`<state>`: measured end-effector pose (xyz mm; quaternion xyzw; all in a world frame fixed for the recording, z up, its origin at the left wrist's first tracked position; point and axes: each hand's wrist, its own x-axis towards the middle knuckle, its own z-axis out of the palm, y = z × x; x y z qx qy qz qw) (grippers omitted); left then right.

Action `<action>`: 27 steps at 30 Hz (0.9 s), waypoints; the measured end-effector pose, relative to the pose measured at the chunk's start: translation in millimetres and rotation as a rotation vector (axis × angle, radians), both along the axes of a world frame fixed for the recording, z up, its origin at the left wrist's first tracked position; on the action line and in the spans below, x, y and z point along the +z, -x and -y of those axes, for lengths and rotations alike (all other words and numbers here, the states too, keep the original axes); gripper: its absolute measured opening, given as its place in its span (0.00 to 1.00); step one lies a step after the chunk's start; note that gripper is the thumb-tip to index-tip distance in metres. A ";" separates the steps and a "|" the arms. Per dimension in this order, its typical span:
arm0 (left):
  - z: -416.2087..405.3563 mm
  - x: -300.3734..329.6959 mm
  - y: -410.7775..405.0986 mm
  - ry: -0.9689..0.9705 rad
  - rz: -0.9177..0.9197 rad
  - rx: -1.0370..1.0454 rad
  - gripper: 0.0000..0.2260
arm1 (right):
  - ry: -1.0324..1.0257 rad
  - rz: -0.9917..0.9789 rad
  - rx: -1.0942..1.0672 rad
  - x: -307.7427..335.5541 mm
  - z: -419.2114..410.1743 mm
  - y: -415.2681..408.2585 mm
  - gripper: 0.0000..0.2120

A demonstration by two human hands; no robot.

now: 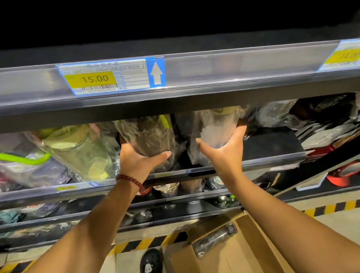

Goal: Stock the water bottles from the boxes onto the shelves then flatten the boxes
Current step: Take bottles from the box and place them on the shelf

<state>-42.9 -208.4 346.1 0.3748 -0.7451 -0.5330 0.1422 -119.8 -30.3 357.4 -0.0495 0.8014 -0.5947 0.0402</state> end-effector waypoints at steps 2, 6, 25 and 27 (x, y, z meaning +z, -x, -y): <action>2.2 1.2 -0.3 0.018 0.016 -0.024 0.33 | 0.063 0.041 0.019 2.1 7.1 -5.0 0.32; 1.0 8.9 -4.0 0.102 0.015 -0.030 0.30 | 0.120 0.089 0.040 2.2 19.6 -12.3 0.36; 11.8 17.5 -25.4 0.134 0.133 -0.181 0.29 | -0.214 0.171 0.303 9.3 8.6 -0.5 0.32; 9.8 15.6 -24.5 0.120 0.125 -0.153 0.29 | -0.141 0.124 0.258 6.5 11.2 -7.5 0.34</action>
